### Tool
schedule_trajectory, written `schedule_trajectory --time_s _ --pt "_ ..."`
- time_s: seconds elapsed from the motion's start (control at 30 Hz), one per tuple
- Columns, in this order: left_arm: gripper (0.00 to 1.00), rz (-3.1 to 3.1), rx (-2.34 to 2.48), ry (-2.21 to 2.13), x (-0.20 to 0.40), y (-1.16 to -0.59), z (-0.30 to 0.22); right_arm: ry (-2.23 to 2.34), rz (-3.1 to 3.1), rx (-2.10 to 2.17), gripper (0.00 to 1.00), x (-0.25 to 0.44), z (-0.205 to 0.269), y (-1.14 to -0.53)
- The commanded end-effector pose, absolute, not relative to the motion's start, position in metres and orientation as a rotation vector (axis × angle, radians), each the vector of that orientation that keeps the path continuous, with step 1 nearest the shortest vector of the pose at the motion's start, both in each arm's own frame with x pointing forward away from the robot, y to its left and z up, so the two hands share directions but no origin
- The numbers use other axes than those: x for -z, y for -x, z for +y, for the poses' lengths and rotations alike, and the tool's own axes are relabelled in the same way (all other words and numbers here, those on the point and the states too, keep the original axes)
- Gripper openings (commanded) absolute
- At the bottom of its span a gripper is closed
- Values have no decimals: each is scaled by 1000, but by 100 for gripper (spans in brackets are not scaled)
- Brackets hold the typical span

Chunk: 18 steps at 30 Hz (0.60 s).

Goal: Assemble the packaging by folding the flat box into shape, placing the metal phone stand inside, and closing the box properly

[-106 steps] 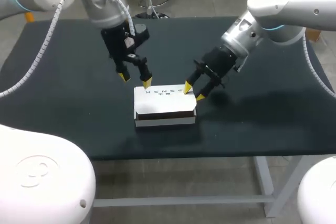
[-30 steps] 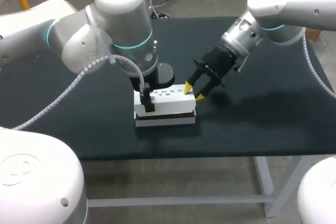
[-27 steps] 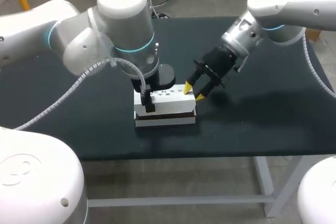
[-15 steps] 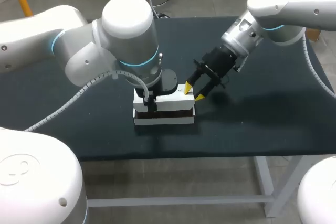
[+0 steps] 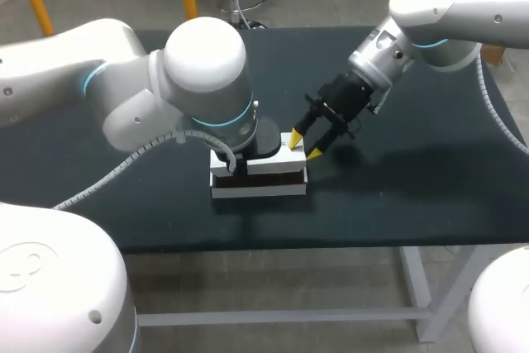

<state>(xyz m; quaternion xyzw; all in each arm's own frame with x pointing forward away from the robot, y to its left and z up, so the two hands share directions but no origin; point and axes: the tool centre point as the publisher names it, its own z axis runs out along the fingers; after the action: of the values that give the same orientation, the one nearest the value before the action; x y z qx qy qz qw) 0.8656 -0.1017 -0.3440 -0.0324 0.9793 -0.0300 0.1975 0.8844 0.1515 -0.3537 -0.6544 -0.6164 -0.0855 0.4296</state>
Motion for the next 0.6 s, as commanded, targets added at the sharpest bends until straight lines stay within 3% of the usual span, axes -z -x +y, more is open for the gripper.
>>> schedule_trajectory --time_s 0.03,0.6 --pt "39 2735 73 93 347 -865 -104 1632 -1544 210 46 354 152 -884" --pt "38 2718 66 70 353 -864 -102 1657 -1569 243 47 347 136 -869"
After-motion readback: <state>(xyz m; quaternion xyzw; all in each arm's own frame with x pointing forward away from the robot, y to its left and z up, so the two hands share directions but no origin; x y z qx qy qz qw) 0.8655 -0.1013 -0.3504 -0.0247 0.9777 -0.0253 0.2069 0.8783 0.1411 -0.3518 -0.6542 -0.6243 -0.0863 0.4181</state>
